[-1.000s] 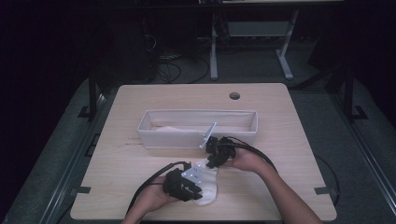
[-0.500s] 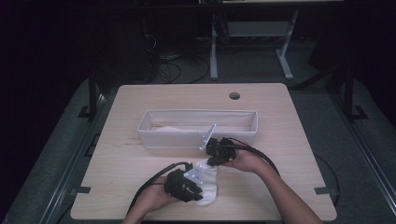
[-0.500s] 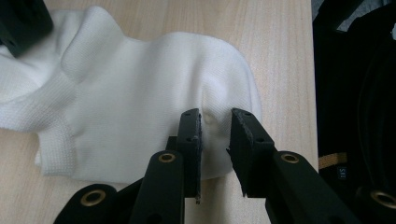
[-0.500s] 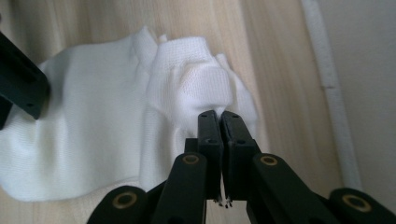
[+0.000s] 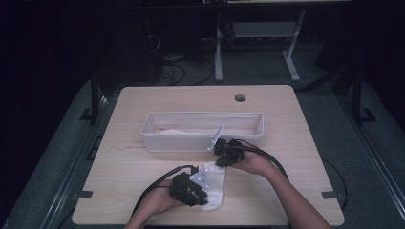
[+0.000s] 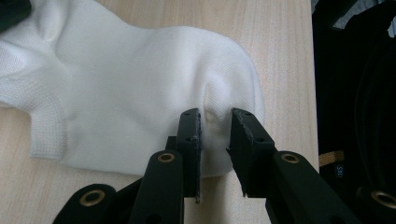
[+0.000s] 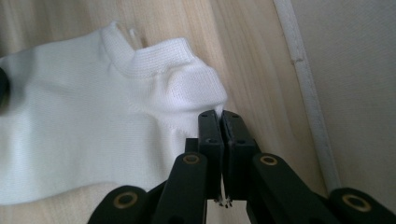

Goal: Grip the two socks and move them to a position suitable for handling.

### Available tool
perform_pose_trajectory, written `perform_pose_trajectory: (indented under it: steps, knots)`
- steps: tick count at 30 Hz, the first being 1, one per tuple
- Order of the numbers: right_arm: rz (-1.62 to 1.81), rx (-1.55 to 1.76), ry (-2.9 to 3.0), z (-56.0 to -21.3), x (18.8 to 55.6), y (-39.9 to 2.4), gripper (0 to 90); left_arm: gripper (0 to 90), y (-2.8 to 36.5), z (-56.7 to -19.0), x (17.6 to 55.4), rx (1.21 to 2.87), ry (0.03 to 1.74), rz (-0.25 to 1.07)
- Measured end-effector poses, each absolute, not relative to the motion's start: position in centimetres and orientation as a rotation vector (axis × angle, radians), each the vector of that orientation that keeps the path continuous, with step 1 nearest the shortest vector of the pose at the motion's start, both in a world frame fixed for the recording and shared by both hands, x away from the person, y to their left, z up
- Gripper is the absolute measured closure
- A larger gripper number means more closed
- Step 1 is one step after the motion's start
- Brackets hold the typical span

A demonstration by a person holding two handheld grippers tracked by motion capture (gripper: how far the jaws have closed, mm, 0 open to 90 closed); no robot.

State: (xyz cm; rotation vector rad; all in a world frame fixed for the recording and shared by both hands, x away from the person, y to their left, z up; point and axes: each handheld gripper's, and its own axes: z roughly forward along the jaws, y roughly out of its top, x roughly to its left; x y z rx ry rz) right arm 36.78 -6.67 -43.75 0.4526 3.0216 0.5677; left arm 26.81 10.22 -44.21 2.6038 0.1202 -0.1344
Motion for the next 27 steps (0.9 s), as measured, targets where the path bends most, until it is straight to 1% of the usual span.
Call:
perform_pose_trajectory:
  steps: [7,13,16,23,27]
  knots:
    - [0.568,0.460,3.015,-43.7,36.6,-6.6,85.7,72.7,10.2,-44.2,26.8,2.605,0.121,-0.133]
    - [0.627,0.466,2.992,-42.7,36.2,-7.0,78.1,70.7,10.4,-43.8,26.8,2.588,0.121,-0.124]
    - [0.642,0.463,2.980,-42.2,35.9,-7.4,76.6,70.0,10.6,-43.4,26.8,2.577,0.122,-0.112]
    - [0.671,0.455,2.969,-41.1,34.5,-8.4,74.1,69.4,11.2,-42.5,27.5,2.560,0.153,-0.089]
    - [0.682,0.442,2.973,-41.1,33.5,-8.7,72.4,69.0,11.4,-42.3,27.8,2.547,0.169,-0.081]
